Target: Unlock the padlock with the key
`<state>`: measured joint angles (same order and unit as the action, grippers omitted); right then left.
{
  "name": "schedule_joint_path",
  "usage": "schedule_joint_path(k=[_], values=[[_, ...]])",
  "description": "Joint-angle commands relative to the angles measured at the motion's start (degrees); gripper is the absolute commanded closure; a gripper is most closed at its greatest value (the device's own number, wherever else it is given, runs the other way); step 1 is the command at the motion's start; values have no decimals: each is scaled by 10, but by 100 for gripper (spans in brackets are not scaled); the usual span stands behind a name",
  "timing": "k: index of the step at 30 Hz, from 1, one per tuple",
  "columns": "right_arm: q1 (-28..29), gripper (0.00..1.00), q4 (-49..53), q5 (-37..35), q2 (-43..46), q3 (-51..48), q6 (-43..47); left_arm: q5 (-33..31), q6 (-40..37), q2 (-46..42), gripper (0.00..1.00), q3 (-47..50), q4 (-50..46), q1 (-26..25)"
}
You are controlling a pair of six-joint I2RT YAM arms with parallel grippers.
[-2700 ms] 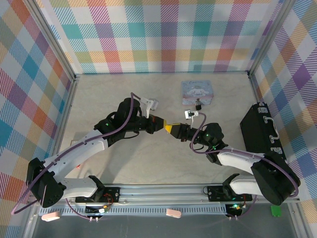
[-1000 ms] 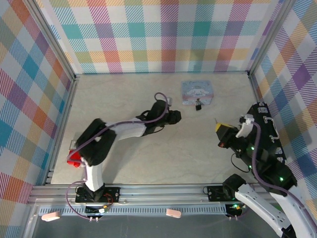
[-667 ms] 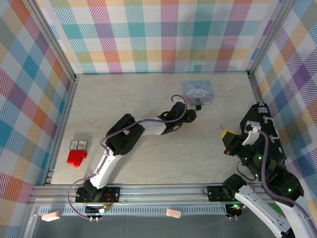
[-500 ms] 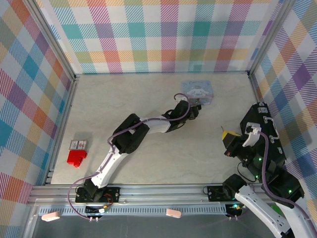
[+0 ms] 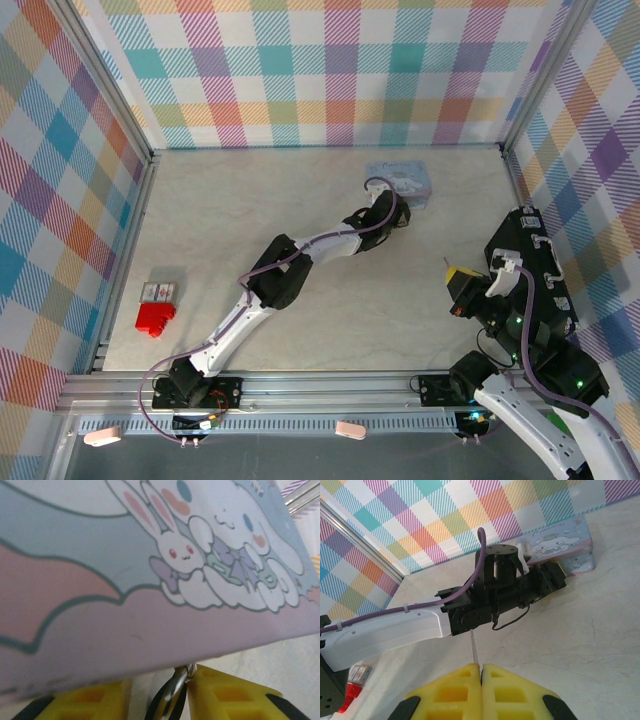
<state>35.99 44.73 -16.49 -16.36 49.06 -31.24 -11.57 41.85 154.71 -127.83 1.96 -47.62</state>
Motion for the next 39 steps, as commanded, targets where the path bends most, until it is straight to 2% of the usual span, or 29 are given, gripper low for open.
schedule_joint_path(k=[1,7,14,24,34,39], values=[[0,100,-10,-4,8,-5,-5,-21,23,30,72,-19,-85,-4],[0,100,-13,1,6,-11,-7,-19,31,4,85,31,-57,-4],[0,100,-34,35,-26,-34,-29,-38,-20,-129,94,226,23,4],[0,100,-144,134,-134,-97,-81,-1,-36,-348,96,578,137,54],[2,100,-272,218,-277,-147,-133,8,-21,-526,97,790,121,59],[35,100,-314,219,-346,-159,-146,36,3,-625,96,882,93,56]])
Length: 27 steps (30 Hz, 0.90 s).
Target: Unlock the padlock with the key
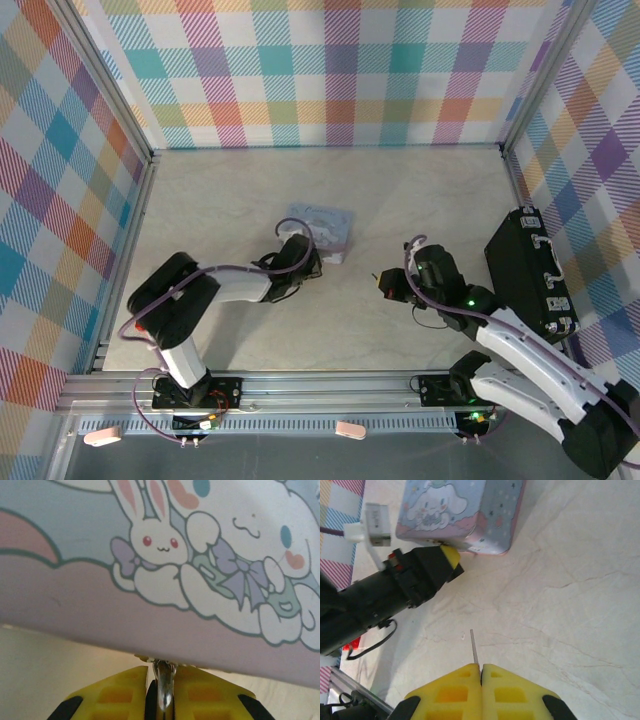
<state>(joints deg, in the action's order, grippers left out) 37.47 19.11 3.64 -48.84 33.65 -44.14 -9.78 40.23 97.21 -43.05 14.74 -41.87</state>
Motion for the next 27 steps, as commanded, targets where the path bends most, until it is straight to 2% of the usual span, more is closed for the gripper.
schedule_joint_path(k=[1,6,13,22,27], values=[[29,100,-64,14,-35,-6,-18,21,24,-65,97,49,-41,-2],[82,100,-121,11,-127,0,-35,75,37,-128,93,123,3,-14],[133,100,-169,14,-242,32,-44,83,43,-145,90,150,39,-40],[139,100,-168,2,-309,64,-20,105,57,-115,80,177,101,-50],[139,100,-156,-2,-340,96,8,93,63,-113,78,192,120,-55]])
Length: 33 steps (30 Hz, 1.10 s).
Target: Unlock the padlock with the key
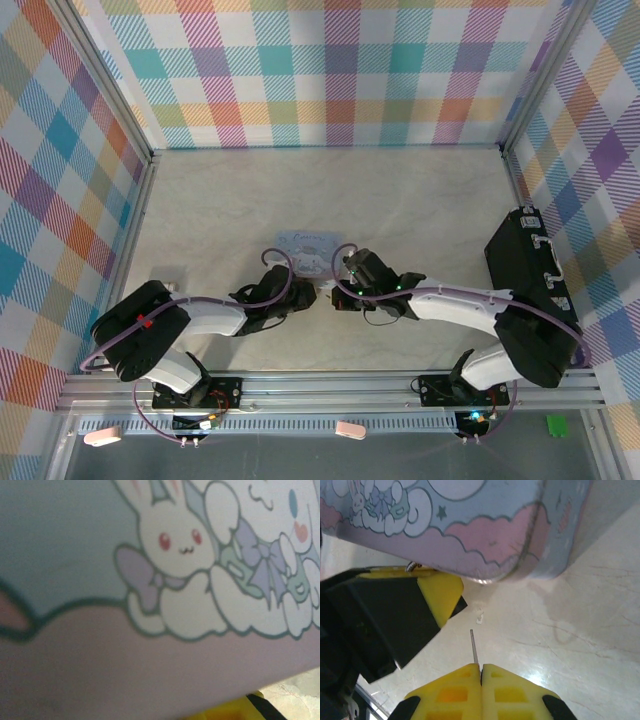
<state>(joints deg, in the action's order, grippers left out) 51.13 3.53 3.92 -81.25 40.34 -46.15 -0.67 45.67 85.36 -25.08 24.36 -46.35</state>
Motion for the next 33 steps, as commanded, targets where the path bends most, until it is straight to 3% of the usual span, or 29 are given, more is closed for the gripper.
schedule_joint_path(k=[1,8,21,33], values=[[2,100,9,-11,-23,42,38,-4,11,4,77,16,26,-12],[-14,100,67,-52,-75,111,94,-26,20,4,74,37,57,-15],[-77,100,54,-8,-108,132,102,-22,11,18,80,21,85,-36],[-87,100,15,25,-38,63,34,-26,29,18,86,-14,82,-42]])
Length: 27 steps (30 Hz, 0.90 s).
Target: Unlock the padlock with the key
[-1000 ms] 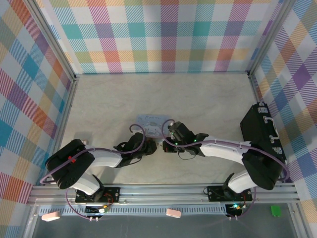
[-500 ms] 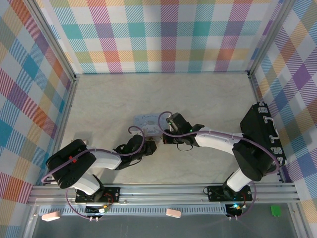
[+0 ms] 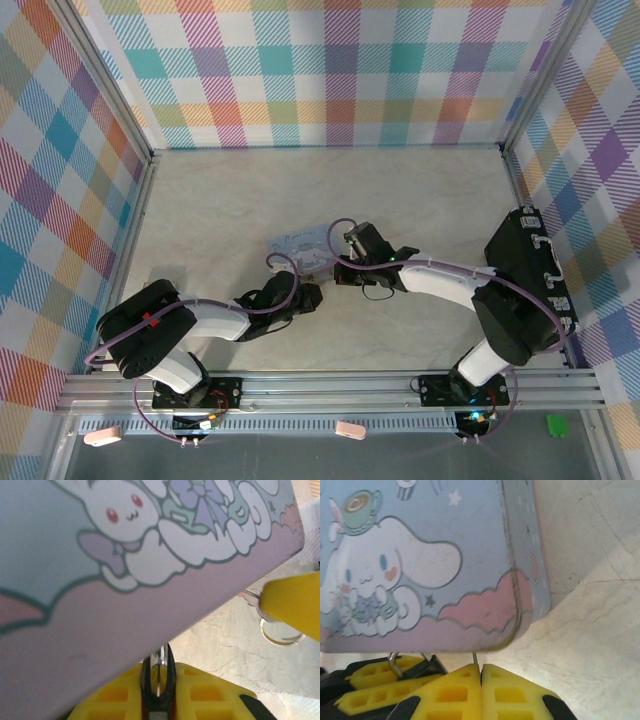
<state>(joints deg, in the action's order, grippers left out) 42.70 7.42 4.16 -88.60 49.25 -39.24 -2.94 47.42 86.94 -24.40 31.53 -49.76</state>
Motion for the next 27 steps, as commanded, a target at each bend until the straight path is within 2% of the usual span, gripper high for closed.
schedule_joint_path(k=[1,7,15,21,27], values=[[-2,100,-33,27,46,-39,-48,-2,15,3,86,-22,13,-8],[-2,100,-126,69,110,-146,-187,1,73,2,87,-30,19,-7],[-2,100,-264,75,169,-264,-347,11,139,17,88,-46,34,-7],[-2,100,-364,66,179,-322,-402,25,163,54,90,-47,92,-7],[-3,100,-407,70,176,-336,-414,35,176,75,92,-52,115,-7]])
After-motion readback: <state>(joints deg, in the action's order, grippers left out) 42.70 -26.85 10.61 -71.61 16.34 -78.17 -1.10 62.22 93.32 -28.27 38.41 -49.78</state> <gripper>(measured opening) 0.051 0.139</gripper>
